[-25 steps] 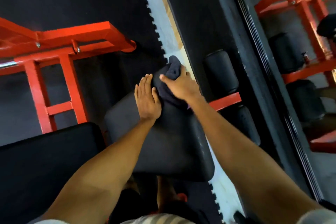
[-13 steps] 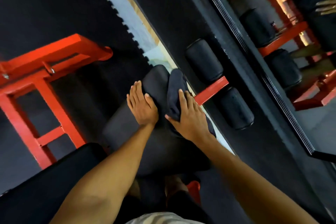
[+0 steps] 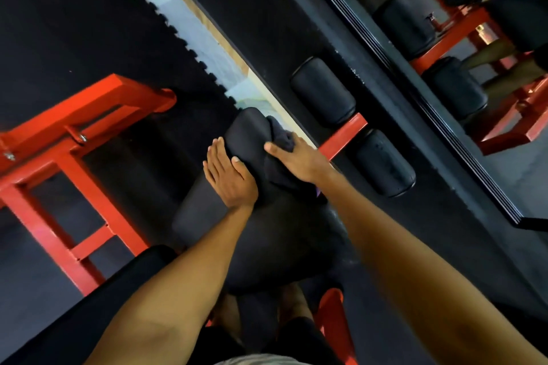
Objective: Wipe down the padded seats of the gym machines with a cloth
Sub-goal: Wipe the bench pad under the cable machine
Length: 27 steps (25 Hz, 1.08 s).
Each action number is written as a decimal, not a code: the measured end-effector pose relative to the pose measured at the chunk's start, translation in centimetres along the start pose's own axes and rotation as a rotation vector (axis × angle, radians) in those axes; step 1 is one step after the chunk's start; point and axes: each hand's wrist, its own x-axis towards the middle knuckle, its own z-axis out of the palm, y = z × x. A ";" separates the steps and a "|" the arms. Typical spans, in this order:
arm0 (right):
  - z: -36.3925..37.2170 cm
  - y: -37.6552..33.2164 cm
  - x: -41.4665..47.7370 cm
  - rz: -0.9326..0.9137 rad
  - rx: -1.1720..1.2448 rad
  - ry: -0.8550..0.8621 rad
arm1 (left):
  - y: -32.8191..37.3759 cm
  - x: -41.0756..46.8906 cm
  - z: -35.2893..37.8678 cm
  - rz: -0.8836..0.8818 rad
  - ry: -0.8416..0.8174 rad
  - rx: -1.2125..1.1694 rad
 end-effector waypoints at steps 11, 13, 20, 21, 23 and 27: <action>0.9 4.2 -4.8 0.005 -0.126 0.055 | -0.2 0.6 -0.1 -0.004 -0.009 -0.001; -0.2 3.6 -2.6 0.064 0.022 -0.044 | -0.3 0.5 -0.1 -0.005 -0.012 0.006; 2.9 5.0 -6.6 -0.020 -0.188 0.242 | -0.1 0.4 -1.0 0.032 -0.149 0.043; 3.7 6.1 -8.0 -0.049 -0.223 0.292 | -0.4 0.3 -1.5 0.071 -0.203 0.069; 4.0 8.6 -10.1 -0.002 -0.196 0.312 | -0.8 0.4 -2.4 0.161 -0.298 0.100; 3.2 10.4 -11.1 0.171 -0.129 0.219 | 0.2 0.3 -4.2 0.557 -0.457 0.120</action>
